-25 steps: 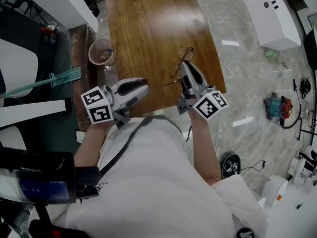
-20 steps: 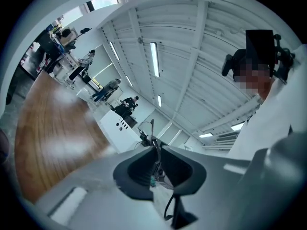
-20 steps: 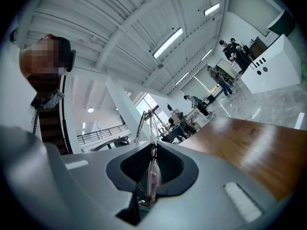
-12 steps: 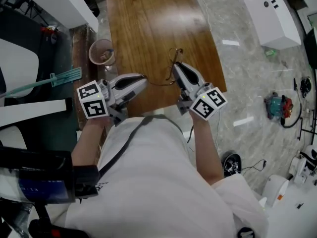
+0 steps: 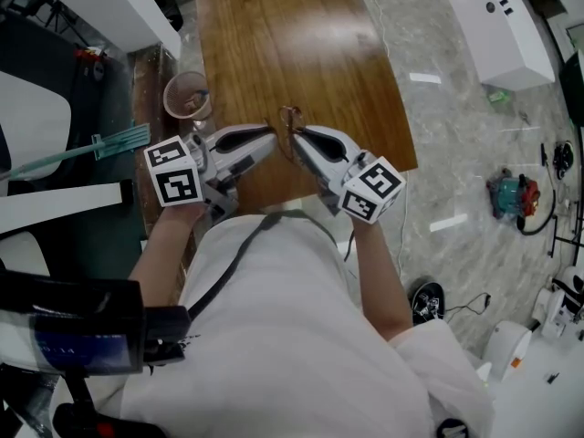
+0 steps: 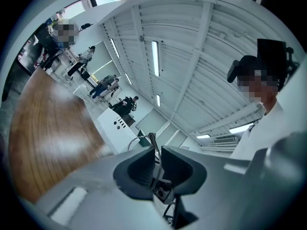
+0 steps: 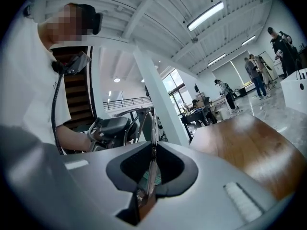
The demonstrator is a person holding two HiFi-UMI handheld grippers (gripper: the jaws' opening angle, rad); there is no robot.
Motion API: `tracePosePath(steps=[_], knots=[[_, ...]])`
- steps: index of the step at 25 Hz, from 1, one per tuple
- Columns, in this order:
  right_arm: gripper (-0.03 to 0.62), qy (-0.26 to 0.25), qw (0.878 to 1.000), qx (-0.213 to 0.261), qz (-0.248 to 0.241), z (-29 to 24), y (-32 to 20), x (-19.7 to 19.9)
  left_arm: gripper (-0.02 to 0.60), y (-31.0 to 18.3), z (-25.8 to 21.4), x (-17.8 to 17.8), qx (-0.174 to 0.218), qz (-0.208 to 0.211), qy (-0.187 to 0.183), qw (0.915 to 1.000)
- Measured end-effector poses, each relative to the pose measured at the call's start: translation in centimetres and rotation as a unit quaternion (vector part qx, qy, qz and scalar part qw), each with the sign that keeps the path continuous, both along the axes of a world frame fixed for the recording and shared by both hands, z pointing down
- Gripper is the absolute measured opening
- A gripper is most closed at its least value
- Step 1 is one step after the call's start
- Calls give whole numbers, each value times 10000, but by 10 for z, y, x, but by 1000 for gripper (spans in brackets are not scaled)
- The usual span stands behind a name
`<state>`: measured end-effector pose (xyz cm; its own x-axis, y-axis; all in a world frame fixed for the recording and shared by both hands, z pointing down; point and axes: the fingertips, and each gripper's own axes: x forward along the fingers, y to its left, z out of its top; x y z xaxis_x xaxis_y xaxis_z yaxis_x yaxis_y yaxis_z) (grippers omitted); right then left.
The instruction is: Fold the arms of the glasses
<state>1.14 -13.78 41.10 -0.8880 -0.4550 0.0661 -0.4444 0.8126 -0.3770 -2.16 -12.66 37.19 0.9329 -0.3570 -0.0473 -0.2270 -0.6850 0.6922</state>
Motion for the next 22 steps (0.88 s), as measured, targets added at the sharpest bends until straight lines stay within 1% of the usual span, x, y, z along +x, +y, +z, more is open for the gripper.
tracePosePath(steps=[4, 7, 11, 12, 13, 14, 17, 18, 20, 22], knots=[[38, 187, 9995, 22, -250, 7, 12, -14, 54, -1, 9, 1, -57, -55, -235, 9997], [38, 195, 9991, -23, -366, 11, 17, -20, 55, -1, 12, 3, -119, -80, -267, 9995], [38, 163, 9995, -141, -223, 16, 14, -18, 58, -4, 16, 2, -127, -231, -388, 9989], [38, 142, 9996, -178, -173, 18, 12, -17, 77, -4, 17, 0, -131, -269, -408, 9987], [38, 110, 9996, -215, -125, 19, 11, -15, 117, -4, 17, -1, -138, -290, -423, 9986], [38, 67, 9996, -252, -73, 20, 9, -12, 132, -4, 18, -2, -146, -301, -436, 9985], [38, -66, 9994, -334, 80, 18, 3, -5, 131, 0, 22, -5, -158, -292, -510, 9981], [38, -75, 9993, -351, 125, 17, 2, -3, 118, 4, 24, -5, -129, -242, -578, 9979], [38, -36, 9992, -357, 182, 17, 0, 0, 5, 15, 30, 0, 34, -26, -820, 9966], [38, -4, 9992, -340, 188, 17, 0, 1, 5, 24, 38, 10, 231, 218, -1114, 9933]])
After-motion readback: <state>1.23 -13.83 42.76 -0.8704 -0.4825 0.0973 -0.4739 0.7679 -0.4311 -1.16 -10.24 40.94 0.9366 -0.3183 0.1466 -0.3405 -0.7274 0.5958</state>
